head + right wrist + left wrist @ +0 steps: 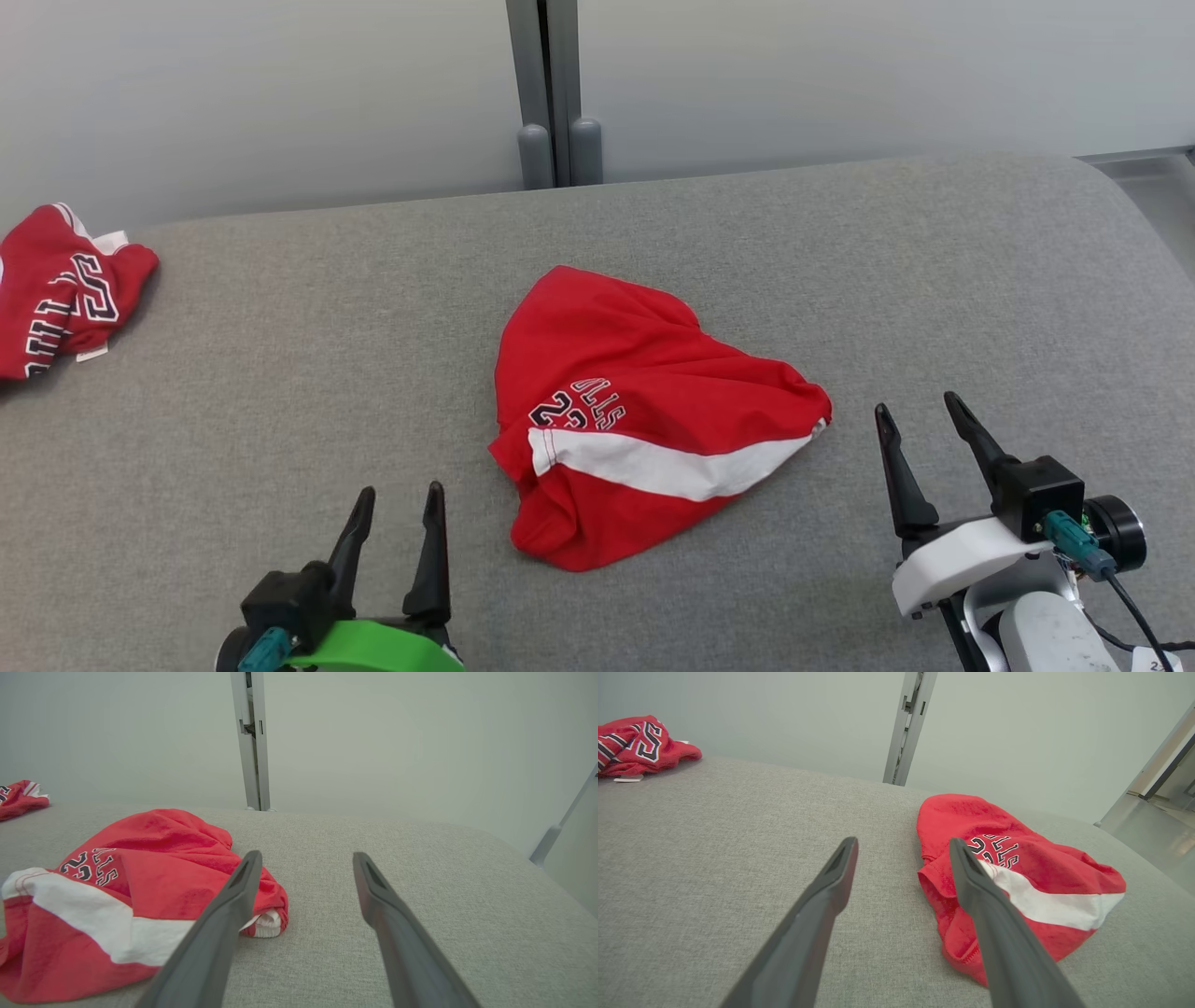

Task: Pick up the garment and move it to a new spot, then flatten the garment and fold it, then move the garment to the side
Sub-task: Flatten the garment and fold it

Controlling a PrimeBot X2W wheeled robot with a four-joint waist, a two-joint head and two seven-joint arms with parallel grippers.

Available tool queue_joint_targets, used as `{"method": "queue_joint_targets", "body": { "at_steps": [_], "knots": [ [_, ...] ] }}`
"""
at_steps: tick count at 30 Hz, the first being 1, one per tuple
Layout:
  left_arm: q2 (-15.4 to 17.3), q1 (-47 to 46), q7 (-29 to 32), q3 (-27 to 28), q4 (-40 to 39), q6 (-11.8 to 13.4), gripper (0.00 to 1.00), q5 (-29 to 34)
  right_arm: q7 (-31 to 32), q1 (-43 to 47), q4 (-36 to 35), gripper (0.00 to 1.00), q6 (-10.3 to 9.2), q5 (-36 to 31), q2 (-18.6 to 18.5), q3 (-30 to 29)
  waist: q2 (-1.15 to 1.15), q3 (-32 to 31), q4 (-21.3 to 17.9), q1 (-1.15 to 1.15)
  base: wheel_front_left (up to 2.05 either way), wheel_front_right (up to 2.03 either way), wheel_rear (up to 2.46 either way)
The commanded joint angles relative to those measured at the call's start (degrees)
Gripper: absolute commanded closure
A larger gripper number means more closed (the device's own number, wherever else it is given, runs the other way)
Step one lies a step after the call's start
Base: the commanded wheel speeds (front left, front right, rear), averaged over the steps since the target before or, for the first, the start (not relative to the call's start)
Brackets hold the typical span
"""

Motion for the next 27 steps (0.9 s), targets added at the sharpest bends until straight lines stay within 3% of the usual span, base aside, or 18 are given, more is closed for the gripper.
{"method": "queue_joint_targets", "body": {
  "at_steps": [1, 5, 11, 17, 27],
  "knots": [
    [0.16, -1.41, 0.03, -0.75, 0.79, -0.27, 0.00, 0.30, -0.24, -0.43, -0.21, 0.00, -0.08, -0.02, -0.20, -0.02, 0.00, 0.29, -0.08, 0.00, 0.00, 0.00, 0.00],
    [0.25, -4.85, 1.84, -4.50, 4.54, -1.04, 0.00, 0.59, -0.24, -1.06, -0.28, 0.00, -0.08, 0.09, -0.21, 0.22, 0.00, 0.97, -0.35, 0.00, 0.00, 0.00, 0.00],
    [2.83, -12.26, 12.00, -11.06, 8.37, -1.60, 0.00, -2.12, -0.24, -2.05, 0.11, 0.00, -0.08, -0.37, -0.21, 0.99, 0.00, 2.67, -1.57, 0.00, 0.00, 0.00, 0.00],
    [6.03, -17.48, 20.01, -15.42, 9.68, -1.64, 0.00, -8.59, -0.24, -3.16, 0.56, 0.00, -0.08, 0.07, -0.21, 1.31, 0.00, 4.73, -3.60, 0.00, 0.00, 0.00, 0.00],
    [6.59, -21.04, 22.77, -17.46, 9.92, -1.67, 0.00, -14.57, -0.24, -4.34, 0.39, 0.00, -0.08, 0.13, -0.20, -0.03, 0.00, 7.56, -5.97, 0.00, 0.00, 0.00, 0.00]
  ]
}}
